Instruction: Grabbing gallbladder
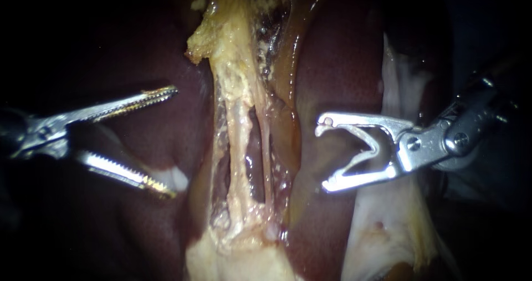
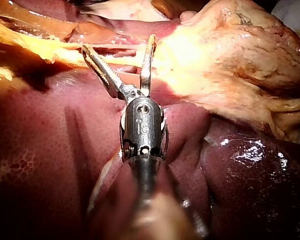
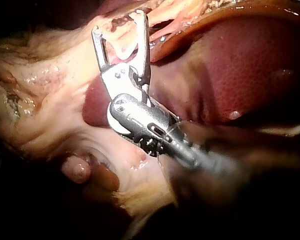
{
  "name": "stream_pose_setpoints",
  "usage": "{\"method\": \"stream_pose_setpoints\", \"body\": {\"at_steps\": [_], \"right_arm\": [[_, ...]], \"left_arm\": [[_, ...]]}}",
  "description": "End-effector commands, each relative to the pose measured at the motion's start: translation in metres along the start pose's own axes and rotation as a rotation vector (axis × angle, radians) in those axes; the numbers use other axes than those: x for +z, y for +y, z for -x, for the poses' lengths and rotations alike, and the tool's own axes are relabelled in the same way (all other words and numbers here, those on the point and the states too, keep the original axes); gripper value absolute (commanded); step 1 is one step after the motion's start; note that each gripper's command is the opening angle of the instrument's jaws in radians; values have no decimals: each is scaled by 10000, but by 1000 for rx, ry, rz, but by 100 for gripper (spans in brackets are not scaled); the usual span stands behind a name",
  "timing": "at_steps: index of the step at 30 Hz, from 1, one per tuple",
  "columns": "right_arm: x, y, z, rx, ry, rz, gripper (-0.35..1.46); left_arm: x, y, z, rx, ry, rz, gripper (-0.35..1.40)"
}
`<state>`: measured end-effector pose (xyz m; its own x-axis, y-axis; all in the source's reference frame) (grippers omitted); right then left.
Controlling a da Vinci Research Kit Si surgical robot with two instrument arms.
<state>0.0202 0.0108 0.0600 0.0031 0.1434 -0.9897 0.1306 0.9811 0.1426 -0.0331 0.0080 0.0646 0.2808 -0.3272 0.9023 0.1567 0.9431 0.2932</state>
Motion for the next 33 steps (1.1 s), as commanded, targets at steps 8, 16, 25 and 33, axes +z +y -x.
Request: {"method": "stream_pose_setpoints", "body": {"at_steps": [8, 16, 25, 33], "right_arm": [[1, 0, 0, 0, 0, 0, 60], [1, -1, -2, 0, 1, 0, 60], [1, -1, -1, 0, 0, 0, 60], [2, -1, -1, 0, 0, 0, 60]], "left_arm": [[-1, 22, 20, -197, -19, 104, 104], [7, 70, 29, -411, -74, 183, 104], [25, 111, -2, -510, -81, 212, 96], [30, 128, -19, -593, -93, 226, 88]]}}
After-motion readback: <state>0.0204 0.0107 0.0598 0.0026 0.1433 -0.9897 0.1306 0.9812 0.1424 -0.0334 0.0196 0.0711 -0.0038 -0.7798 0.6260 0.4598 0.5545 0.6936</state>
